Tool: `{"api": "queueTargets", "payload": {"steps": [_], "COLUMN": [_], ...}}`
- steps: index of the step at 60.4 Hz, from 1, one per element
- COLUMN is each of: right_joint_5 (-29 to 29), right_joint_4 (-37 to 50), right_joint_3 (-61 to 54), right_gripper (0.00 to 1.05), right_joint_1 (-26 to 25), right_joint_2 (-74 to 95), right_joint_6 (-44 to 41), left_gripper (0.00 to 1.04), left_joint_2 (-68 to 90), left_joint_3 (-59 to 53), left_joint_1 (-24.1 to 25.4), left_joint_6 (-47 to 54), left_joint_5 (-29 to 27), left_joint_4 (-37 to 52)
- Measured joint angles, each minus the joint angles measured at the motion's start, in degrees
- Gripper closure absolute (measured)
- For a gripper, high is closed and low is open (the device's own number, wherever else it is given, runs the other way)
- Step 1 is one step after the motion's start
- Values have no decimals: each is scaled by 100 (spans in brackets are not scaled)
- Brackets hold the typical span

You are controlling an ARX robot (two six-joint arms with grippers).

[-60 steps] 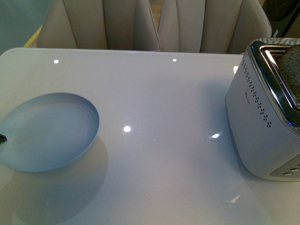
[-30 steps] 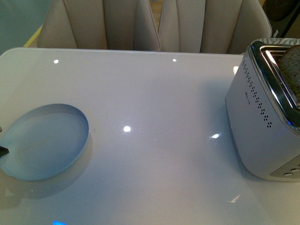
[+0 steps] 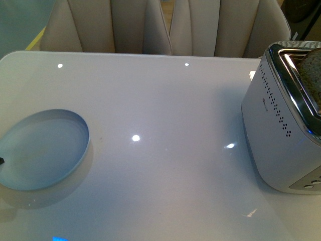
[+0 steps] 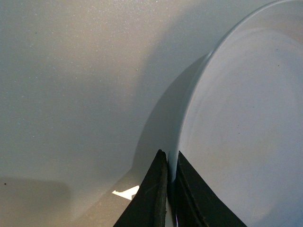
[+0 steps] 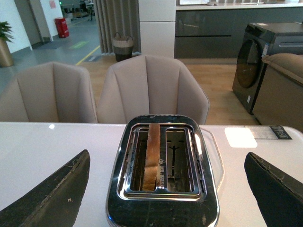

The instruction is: Left arm holds plate, right arm toasts bread

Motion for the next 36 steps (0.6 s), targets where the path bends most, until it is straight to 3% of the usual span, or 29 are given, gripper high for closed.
{"api": "queueTargets", "payload": {"steps": [36], "right_joint_5": [0], "right_joint_4": [0], "right_joint_3": [0], "right_gripper": [9], "right_joint_1": [0], "right_joint_2": [0], "right_joint_6": [0], "left_gripper": [102], "left_joint_2": [0], "left_joint_3": [0], "left_joint_1": [0], "left_joint_6": [4], "left_joint_5": [-2], "left_joint_4": [0]}}
